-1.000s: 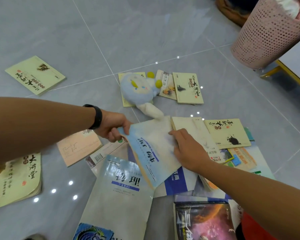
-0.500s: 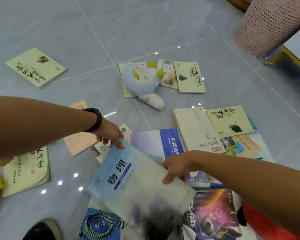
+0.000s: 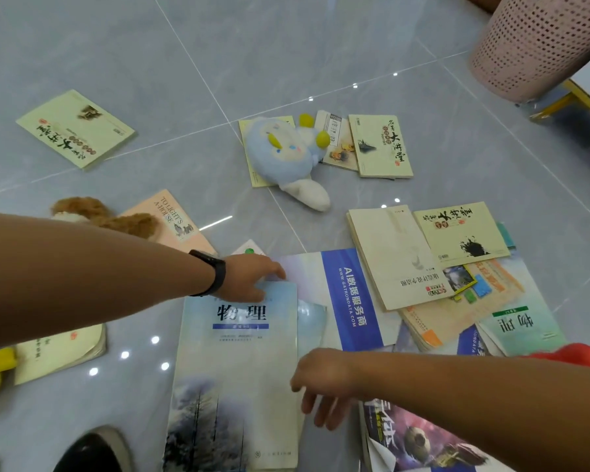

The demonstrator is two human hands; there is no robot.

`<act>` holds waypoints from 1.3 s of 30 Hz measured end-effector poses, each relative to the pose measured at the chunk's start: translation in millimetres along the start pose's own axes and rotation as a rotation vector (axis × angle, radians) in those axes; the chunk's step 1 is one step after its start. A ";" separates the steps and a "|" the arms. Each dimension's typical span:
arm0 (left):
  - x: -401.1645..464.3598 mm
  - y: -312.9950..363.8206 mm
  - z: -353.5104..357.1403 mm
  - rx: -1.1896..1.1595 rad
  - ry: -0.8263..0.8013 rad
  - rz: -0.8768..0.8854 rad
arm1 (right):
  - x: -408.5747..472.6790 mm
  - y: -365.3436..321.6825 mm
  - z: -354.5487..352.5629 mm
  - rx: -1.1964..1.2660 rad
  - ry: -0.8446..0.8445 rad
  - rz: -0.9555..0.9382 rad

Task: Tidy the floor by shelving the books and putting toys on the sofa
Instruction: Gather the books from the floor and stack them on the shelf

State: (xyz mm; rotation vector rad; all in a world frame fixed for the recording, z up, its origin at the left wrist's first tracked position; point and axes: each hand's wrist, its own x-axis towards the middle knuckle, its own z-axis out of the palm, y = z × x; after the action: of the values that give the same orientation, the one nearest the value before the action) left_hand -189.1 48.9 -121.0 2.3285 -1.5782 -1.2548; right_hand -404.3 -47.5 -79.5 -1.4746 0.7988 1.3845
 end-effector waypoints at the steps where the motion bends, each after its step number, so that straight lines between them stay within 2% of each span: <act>1: -2.1 -4.1 -1.7 0.063 0.006 -0.018 | -1.5 -2.6 -2.3 0.014 0.018 -0.029; 5: -12.1 -18.9 2.7 0.389 -0.028 -0.085 | 1.8 -2.7 -12.0 -0.189 0.144 -0.066; 11: -11.7 -13.4 27.5 0.452 0.003 -0.034 | 10.4 14.0 -39.6 -0.379 0.264 -0.038; 13: -13.0 -6.1 31.3 0.489 0.033 0.020 | 12.4 16.5 -44.9 -0.400 0.344 -0.023; 16: -7.2 10.1 37.4 0.647 0.161 0.201 | 17.3 20.9 -51.2 -0.489 0.377 -0.034; 19: 5.3 31.3 43.8 0.680 0.187 0.283 | 16.3 25.3 -56.9 -0.671 0.406 -0.056; 23: 16.4 37.3 35.6 0.529 0.045 0.197 | 14.6 30.4 -69.6 -0.839 0.538 -0.051; 27: 17.9 31.0 15.4 0.279 -0.087 0.025 | 9.3 34.5 -79.6 -0.862 0.565 -0.081; 34: 17.8 39.4 23.0 0.252 -0.170 -0.097 | 11.7 34.8 -74.6 -0.631 0.542 -0.312; 37: 19.8 47.6 23.6 0.254 -0.257 -0.057 | 11.7 29.8 -67.7 -0.593 0.574 -0.344; 39: 20.9 53.3 20.8 0.147 -0.304 -0.030 | 11.5 23.8 -64.9 -0.509 0.554 -0.377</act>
State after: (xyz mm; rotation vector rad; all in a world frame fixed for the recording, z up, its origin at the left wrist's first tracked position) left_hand -239.4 14.7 -122.4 2.3416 -1.7845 -1.6171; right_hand -400.1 -114.5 -99.8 -2.3290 0.4608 0.9291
